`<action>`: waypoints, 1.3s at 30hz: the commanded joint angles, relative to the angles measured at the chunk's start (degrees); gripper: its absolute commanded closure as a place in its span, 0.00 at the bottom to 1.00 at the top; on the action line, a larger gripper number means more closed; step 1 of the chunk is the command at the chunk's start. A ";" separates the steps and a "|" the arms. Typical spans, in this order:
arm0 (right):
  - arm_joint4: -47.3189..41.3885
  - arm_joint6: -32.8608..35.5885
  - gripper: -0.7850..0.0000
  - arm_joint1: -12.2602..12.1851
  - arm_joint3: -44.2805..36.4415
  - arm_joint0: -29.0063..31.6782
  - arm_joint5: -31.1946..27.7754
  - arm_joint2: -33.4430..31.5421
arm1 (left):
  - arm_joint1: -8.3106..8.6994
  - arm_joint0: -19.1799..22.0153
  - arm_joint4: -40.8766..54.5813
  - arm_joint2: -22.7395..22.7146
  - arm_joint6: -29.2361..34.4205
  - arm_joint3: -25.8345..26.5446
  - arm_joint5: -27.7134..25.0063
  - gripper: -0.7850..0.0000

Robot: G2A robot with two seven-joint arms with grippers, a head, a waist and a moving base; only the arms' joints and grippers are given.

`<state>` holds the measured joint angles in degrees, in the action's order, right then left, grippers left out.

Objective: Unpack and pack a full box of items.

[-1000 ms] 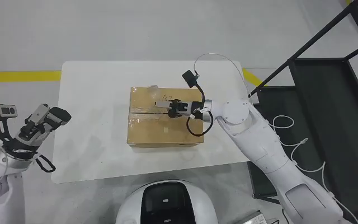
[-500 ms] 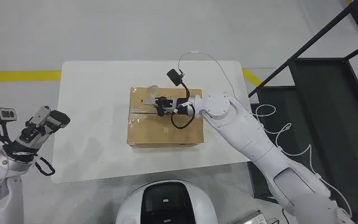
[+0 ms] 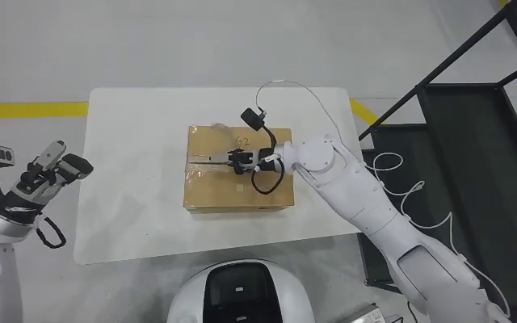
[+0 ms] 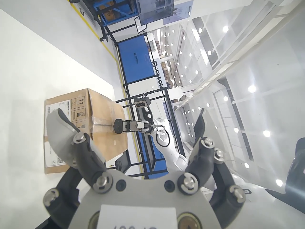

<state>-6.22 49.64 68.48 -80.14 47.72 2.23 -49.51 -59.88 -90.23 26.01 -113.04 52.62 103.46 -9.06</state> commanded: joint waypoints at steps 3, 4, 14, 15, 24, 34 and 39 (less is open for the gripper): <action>0.58 -0.28 0.00 -0.80 -1.21 1.89 0.93 -2.71 | 0.35 0.83 3.61 0.14 4.42 -2.32 3.62 0.00; -0.01 -0.13 0.00 -0.97 -1.64 2.46 0.65 -3.49 | 0.45 1.22 4.09 0.16 5.34 -3.10 4.22 0.00; -1.60 -1.49 0.00 -0.73 -6.32 4.03 -1.30 -3.59 | 0.78 3.46 5.21 1.72 7.47 -7.14 5.60 0.00; -2.04 -1.92 0.00 -0.39 -5.70 3.47 -1.41 -2.78 | 0.78 3.46 5.21 1.72 7.47 -7.14 5.60 0.00; -1.12 -4.64 0.00 2.19 0.25 -1.46 -1.12 3.07 | 0.78 3.46 5.21 1.72 7.47 -7.14 5.60 0.00; 3.53 -2.80 0.00 0.57 -3.94 2.10 2.40 -1.06 | 0.78 3.46 5.21 1.72 7.47 -7.14 5.60 0.00; 7.39 -3.04 0.00 -1.07 -8.39 6.54 5.57 -5.33 | 0.78 3.46 5.21 1.72 7.47 -7.14 5.60 0.00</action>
<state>0.66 46.53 67.71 -87.66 53.32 7.24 -53.93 -59.10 -86.77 31.22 -111.32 60.08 96.32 -3.46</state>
